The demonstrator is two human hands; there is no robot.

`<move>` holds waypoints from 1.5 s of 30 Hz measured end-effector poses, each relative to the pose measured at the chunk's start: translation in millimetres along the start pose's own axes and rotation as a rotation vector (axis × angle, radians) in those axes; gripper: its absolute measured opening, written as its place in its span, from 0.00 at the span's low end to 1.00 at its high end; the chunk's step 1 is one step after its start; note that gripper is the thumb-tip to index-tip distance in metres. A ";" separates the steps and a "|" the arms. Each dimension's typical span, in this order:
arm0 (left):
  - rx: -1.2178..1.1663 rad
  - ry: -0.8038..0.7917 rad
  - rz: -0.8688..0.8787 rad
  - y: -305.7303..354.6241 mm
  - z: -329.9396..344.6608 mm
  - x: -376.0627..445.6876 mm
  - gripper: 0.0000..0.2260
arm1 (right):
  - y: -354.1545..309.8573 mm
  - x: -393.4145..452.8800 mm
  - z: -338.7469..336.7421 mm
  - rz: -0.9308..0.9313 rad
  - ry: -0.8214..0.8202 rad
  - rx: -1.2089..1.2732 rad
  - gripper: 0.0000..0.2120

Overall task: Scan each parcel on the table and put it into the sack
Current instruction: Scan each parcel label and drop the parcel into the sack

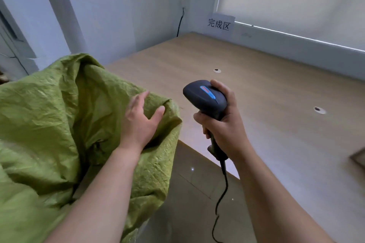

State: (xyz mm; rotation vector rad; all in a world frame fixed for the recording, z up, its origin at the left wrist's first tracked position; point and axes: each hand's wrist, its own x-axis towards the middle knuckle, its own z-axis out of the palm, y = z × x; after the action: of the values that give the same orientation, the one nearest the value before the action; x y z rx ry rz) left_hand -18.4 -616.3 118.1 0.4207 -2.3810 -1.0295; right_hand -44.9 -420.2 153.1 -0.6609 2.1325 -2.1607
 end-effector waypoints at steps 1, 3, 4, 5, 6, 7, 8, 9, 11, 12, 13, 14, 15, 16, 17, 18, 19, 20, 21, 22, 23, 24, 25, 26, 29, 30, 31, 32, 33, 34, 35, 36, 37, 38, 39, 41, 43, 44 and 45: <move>-0.019 -0.021 0.023 10.3 9.3 -1.5 0.26 | -0.5 -4.4 -12.8 0.007 0.026 -0.016 0.34; -0.058 -0.060 0.061 31.2 27.9 -5.7 0.25 | -2.8 -14.1 -38.9 0.009 0.066 -0.035 0.34; -0.067 -0.076 0.082 41.1 36.9 -8.5 0.25 | -4.5 -19.2 -51.5 0.003 0.081 -0.040 0.34; -0.070 -0.090 0.108 51.4 46.1 -11.3 0.25 | -6.6 -24.2 -63.8 -0.006 0.098 -0.042 0.34; -0.069 -0.105 0.135 62.4 56.3 -14.6 0.26 | -9.1 -29.8 -77.0 -0.015 0.118 -0.047 0.33; -0.064 -0.121 0.163 73.9 67.2 -18.1 0.26 | -11.7 -35.5 -90.3 -0.021 0.142 -0.053 0.32; -0.059 -0.140 0.188 85.8 78.6 -22.0 0.26 | -14.4 -41.4 -103.8 -0.025 0.169 -0.057 0.32; -0.057 -0.156 0.212 97.3 89.3 -26.1 0.26 | -16.5 -46.8 -116.3 -0.029 0.191 -0.060 0.32; -0.075 -0.190 0.257 122.2 113.0 -36.2 0.26 | -20.1 -58.9 -144.5 -0.034 0.235 -0.069 0.32; -0.090 -0.210 0.277 135.0 125.1 -42.1 0.26 | -21.2 -65.3 -159.4 -0.035 0.261 -0.072 0.33; -0.101 -0.233 0.298 148.2 138.5 -48.7 0.26 | -22.5 -72.1 -175.1 -0.037 0.287 -0.076 0.33; -0.104 -0.254 0.318 159.4 150.1 -54.8 0.26 | -23.3 -77.7 -188.4 -0.043 0.304 -0.079 0.33; -0.104 -0.277 0.339 171.0 162.7 -61.6 0.26 | -24.3 -84.0 -202.8 -0.047 0.321 -0.082 0.33; -0.104 -0.300 0.360 183.9 177.0 -69.9 0.26 | -25.3 -91.5 -219.4 -0.047 0.342 -0.088 0.33; -0.107 -0.320 0.376 195.5 190.3 -77.6 0.26 | -26.2 -98.7 -234.6 -0.041 0.364 -0.094 0.33; -0.113 -0.338 0.390 207.1 203.1 -85.4 0.26 | -26.4 -106.0 -249.8 -0.035 0.386 -0.100 0.33; -0.120 -0.355 0.403 218.6 215.5 -92.9 0.26 | -26.5 -113.3 -264.6 -0.033 0.405 -0.106 0.33; -0.124 -0.373 0.415 229.8 227.6 -100.3 0.26 | -26.4 -120.1 -278.9 -0.039 0.421 -0.112 0.33; -0.127 -0.390 0.429 241.3 239.4 -108.0 0.26 | -26.1 -126.8 -293.4 -0.044 0.438 -0.120 0.34; -0.131 -0.406 0.444 252.3 251.1 -115.8 0.26 | -25.6 -133.2 -308.2 -0.046 0.457 -0.128 0.34; -0.136 -0.421 0.461 262.7 262.7 -123.4 0.26 | -25.1 -139.2 -322.7 -0.044 0.473 -0.132 0.34; -0.143 -0.435 0.475 272.7 274.2 -131.3 0.26 | -24.2 -145.4 -337.2 -0.042 0.486 -0.133 0.34; -0.149 -0.452 0.486 281.8 285.5 -139.1 0.26 | -23.7 -151.9 -351.1 -0.038 0.497 -0.135 0.34; -0.153 -0.471 0.495 290.0 296.2 -146.7 0.26 | -23.1 -158.2 -364.0 -0.033 0.511 -0.135 0.34; -0.154 -0.532 0.513 311.6 326.4 -166.8 0.27 | -22.8 -177.3 -399.9 -0.039 0.558 -0.130 0.34; -0.148 -0.556 0.523 318.1 335.8 -172.3 0.27 | -22.9 -183.4 -410.8 -0.047 0.573 -0.136 0.34; -0.136 -0.582 0.536 324.3 345.1 -177.1 0.27 | -22.4 -189.2 -422.0 -0.059 0.588 -0.147 0.33; -0.117 -0.609 0.554 330.3 354.0 -181.2 0.27 | -21.1 -194.5 -432.7 -0.073 0.609 -0.155 0.33; -0.093 -0.637 0.573 336.0 362.8 -184.5 0.28 | -19.7 -199.9 -443.2 -0.086 0.634 -0.151 0.34; -0.071 -0.663 0.592 342.2 371.2 -187.4 0.28 | -18.0 -204.8 -452.9 -0.096 0.659 -0.138 0.34; -0.054 -0.691 0.605 348.5 379.8 -190.0 0.28 | -16.1 -209.3 -462.1 -0.101 0.682 -0.129 0.34; -0.041 -0.718 0.616 355.1 388.5 -192.5 0.28 | -14.6 -213.3 -470.5 -0.099 0.702 -0.130 0.33; -0.028 -0.746 0.627 361.9 397.6 -194.8 0.28 | -13.4 -217.2 -478.5 -0.095 0.724 -0.136 0.33; -0.016 -0.772 0.641 368.7 407.1 -197.4 0.27 | -11.8 -221.2 -486.5 -0.093 0.748 -0.136 0.33; -0.006 -0.798 0.656 375.5 416.6 -199.8 0.27 | -10.6 -225.0 -493.6 -0.091 0.770 -0.128 0.33; 0.009 -0.845 0.685 387.6 435.7 -204.3 0.28 | -8.0 -232.2 -507.0 -0.081 0.809 -0.133 0.33; 0.047 -0.889 0.718 397.6 454.6 -208.3 0.28 | -6.2 -237.4 -518.0 -0.069 0.847 -0.150 0.33; 0.077 -0.911 0.733 401.5 463.7 -209.9 0.28 | -5.3 -239.2 -522.8 -0.068 0.866 -0.147 0.33; 0.112 -0.934 0.744 404.6 473.0 -211.2 0.29 | -4.6 -241.0 -527.7 -0.065 0.880 -0.144 0.33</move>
State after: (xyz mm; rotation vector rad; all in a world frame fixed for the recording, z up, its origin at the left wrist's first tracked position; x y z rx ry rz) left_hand -142.5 27.6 73.3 -1.0782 -2.9529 -0.7982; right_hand 6.7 155.9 109.1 0.3243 2.6573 -2.6667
